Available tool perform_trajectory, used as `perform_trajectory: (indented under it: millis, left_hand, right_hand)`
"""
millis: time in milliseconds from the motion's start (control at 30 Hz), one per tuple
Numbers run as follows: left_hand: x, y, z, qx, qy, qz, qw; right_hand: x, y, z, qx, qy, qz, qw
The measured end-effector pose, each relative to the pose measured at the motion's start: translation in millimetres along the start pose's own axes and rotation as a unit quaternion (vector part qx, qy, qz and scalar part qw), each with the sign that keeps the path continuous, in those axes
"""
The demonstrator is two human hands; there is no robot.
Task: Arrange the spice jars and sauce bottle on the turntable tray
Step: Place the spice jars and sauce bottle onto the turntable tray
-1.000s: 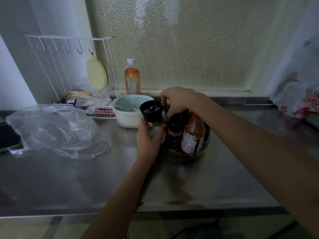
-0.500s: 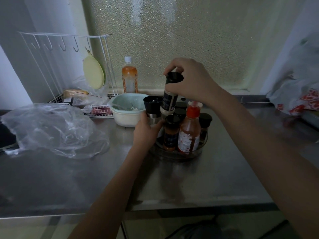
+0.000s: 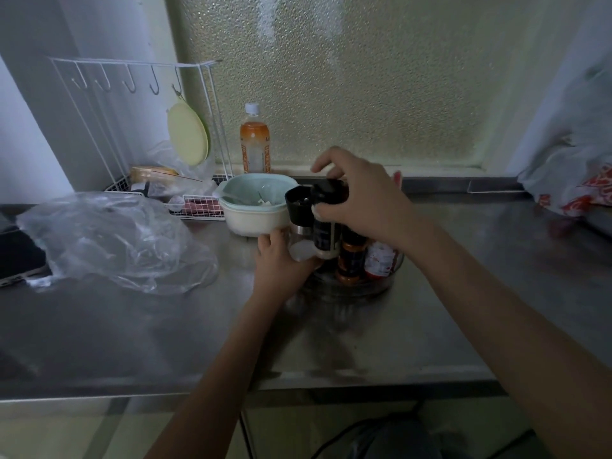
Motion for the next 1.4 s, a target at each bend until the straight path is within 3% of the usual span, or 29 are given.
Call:
perform_trajectory:
  millis: [67, 200, 300, 367, 400, 467, 500, 533, 600, 667, 900, 1033, 1100, 1267, 1400]
  left_hand:
    - [-4, -12, 5, 0.030, 0.003, 0.032, 0.999]
    - [-22, -35, 33, 0.191, 0.006, 0.165, 0.968]
    - [-8, -48, 52, 0.272, 0.087, 0.130, 0.949]
    - [4, -48, 51, 0.258, 0.102, 0.089, 0.957]
    - [6, -47, 49, 0.244, 0.092, 0.083, 0.962]
    - [6, -46, 46, 0.231, 0.081, 0.096, 0.965]
    - [6, -46, 46, 0.230, 0.080, 0.103, 0.964]
    - [6, -45, 45, 0.227, 0.079, 0.105, 0.965]
    - [6, -44, 43, 0.218, 0.076, 0.102, 0.968]
    - [6, -45, 46, 0.231, 0.087, 0.105, 0.963]
    - [8, -52, 56, 0.329, 0.139, 0.114, 0.927]
    - [14, -54, 59, 0.347, 0.138, 0.097, 0.923]
    - [13, -57, 63, 0.339, 0.096, 0.088, 0.932]
    - [18, -71, 83, 0.338, 0.017, 0.044, 0.940]
    - [15, -73, 77, 0.282, -0.037, 0.050, 0.957]
  right_hand:
    - [11, -9, 8, 0.008, -0.006, -0.015, 1.000]
    - [30, -21, 27, 0.026, -0.011, -0.015, 0.999]
    - [35, -29, 29, 0.014, -0.042, -0.001, 0.999]
    - [20, -37, 26, 0.002, -0.001, 0.075, 0.997]
    - [4, -44, 28, 0.007, 0.026, 0.153, 0.988]
    - [-29, -62, 45, 0.040, 0.047, 0.316, 0.947]
    - [-35, -67, 61, 0.076, 0.057, 0.350, 0.932]
    - [-34, -66, 79, 0.124, 0.073, 0.338, 0.930]
    - [-12, -59, 107, 0.199, 0.115, 0.235, 0.944]
    - [8, -55, 114, 0.193, 0.127, 0.174, 0.957]
    - [11, -54, 116, 0.173, 0.137, 0.209, 0.953]
    - [-27, -76, 102, 0.161, 0.152, 0.342, 0.913]
    - [-41, -84, 94, 0.153, 0.166, 0.363, 0.904]
    - [-27, -94, 55, 0.128, 0.140, 0.306, 0.933]
    - [0, -89, 40, 0.104, 0.167, 0.232, 0.953]
Point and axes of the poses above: each hand's wrist, its own y-axis towards the middle knuckle, its own x-axis out of the palm, z = x × y, the point moved 7 cm from there along y, towards the middle knuckle, and after that the axes turned 6 degrees about -y, right-handed, at the moved point
